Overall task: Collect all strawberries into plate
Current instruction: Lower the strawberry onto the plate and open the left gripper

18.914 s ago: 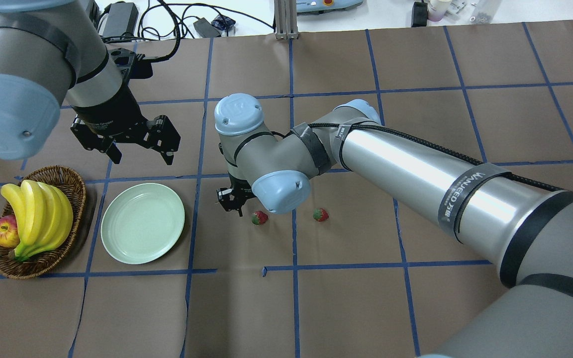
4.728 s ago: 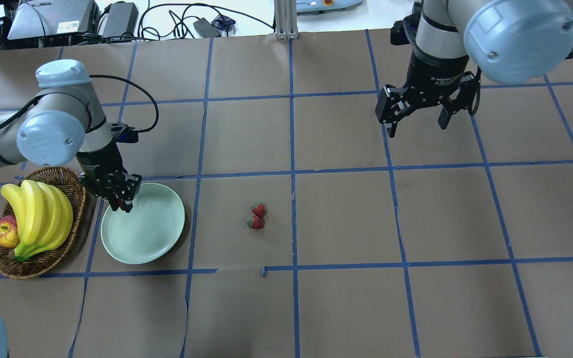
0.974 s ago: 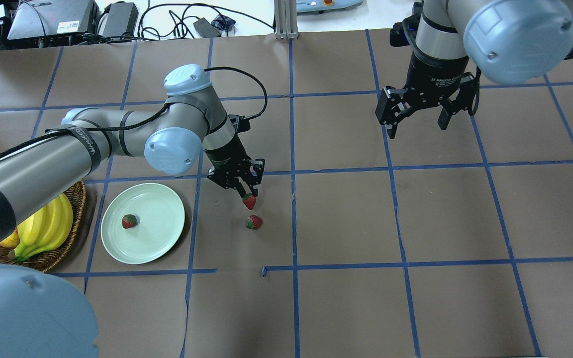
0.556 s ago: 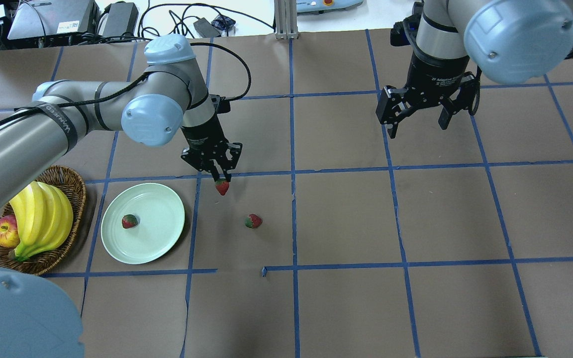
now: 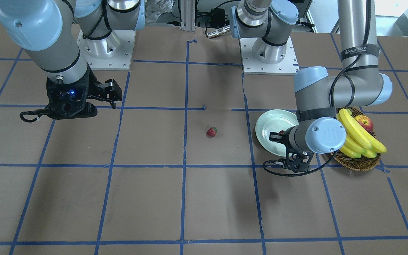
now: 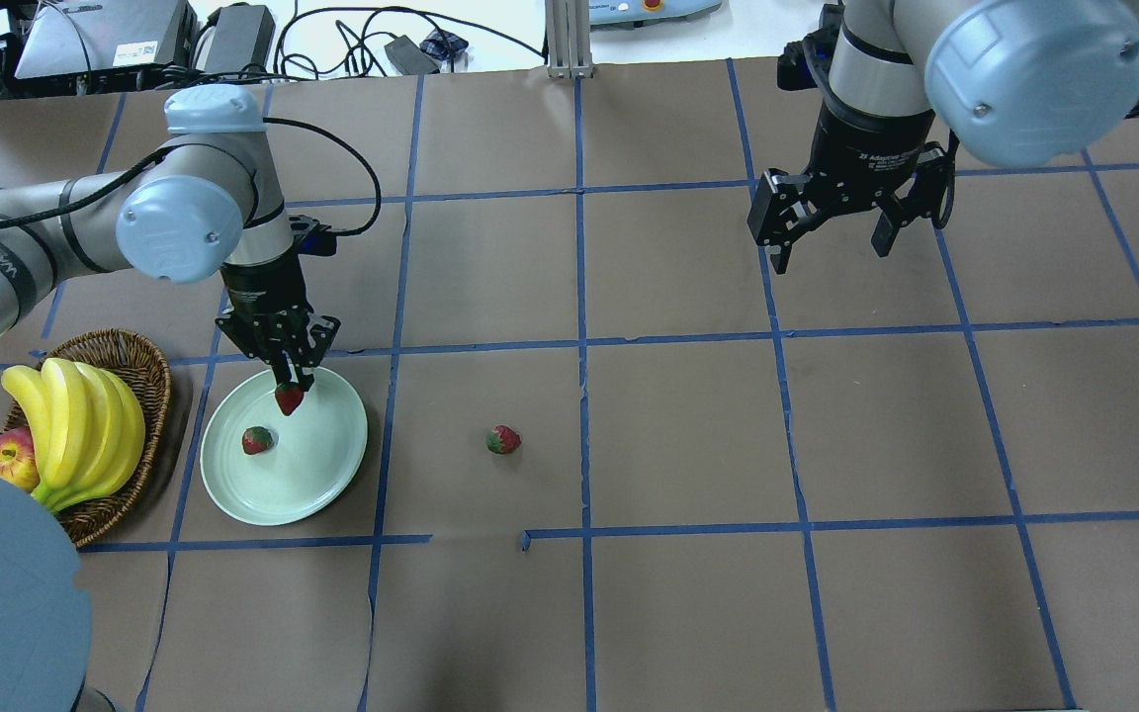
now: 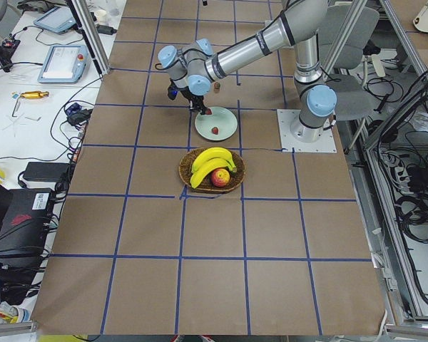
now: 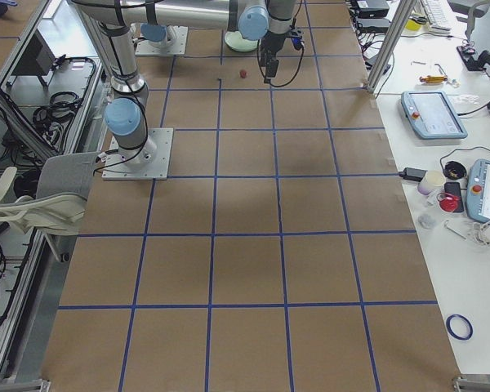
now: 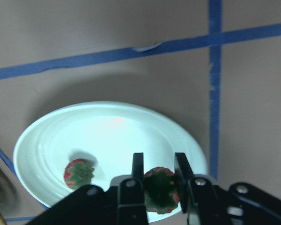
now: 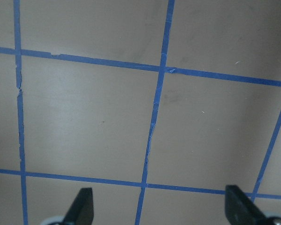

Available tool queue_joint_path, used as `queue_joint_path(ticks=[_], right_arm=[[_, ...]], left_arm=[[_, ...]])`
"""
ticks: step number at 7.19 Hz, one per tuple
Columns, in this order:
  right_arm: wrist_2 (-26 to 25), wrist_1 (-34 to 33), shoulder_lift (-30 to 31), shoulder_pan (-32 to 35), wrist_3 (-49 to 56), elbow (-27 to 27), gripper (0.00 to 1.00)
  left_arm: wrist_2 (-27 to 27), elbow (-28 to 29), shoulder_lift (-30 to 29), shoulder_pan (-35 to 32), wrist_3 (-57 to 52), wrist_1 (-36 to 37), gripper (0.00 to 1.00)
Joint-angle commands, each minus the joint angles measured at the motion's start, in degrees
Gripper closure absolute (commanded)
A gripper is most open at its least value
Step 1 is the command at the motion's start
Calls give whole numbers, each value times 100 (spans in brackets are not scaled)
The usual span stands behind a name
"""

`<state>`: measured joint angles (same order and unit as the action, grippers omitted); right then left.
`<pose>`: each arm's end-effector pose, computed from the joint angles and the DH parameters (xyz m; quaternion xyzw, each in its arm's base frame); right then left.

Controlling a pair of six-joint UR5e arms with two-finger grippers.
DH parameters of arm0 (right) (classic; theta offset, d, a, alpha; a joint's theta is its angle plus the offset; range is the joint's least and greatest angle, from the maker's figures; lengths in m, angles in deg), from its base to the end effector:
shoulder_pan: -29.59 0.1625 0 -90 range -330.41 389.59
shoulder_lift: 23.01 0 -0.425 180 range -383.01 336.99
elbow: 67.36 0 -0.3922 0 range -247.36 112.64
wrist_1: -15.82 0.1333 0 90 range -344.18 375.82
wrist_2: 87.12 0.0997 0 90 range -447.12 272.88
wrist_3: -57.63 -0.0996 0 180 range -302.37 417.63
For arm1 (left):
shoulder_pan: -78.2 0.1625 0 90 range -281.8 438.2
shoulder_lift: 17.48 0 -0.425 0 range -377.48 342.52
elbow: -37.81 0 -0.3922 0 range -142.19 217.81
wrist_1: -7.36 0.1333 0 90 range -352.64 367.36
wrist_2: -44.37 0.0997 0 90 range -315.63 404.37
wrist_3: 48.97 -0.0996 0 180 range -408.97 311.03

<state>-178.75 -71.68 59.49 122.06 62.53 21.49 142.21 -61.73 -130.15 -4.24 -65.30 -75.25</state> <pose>0.1531 -0.5223 0.4268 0.0652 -0.9948 -0.0774 0.0125 -0.0470 -0.5557 0.2142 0.0891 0.9704 0.2236 0.0209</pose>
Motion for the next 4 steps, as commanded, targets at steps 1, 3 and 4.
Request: queue_joint_path(ticks=[1, 3, 4], right_arm=[[5, -39, -7, -1, -7, 36, 0], [13, -30, -7, -1, -7, 36, 0], [57, -30, -7, 8, -7, 44, 0]], left_arm=[[-36, -153, 61, 123, 188, 78, 1], [-1, -92, 122, 114, 280, 87, 0], [-36, -83, 175, 79, 280, 96, 0]])
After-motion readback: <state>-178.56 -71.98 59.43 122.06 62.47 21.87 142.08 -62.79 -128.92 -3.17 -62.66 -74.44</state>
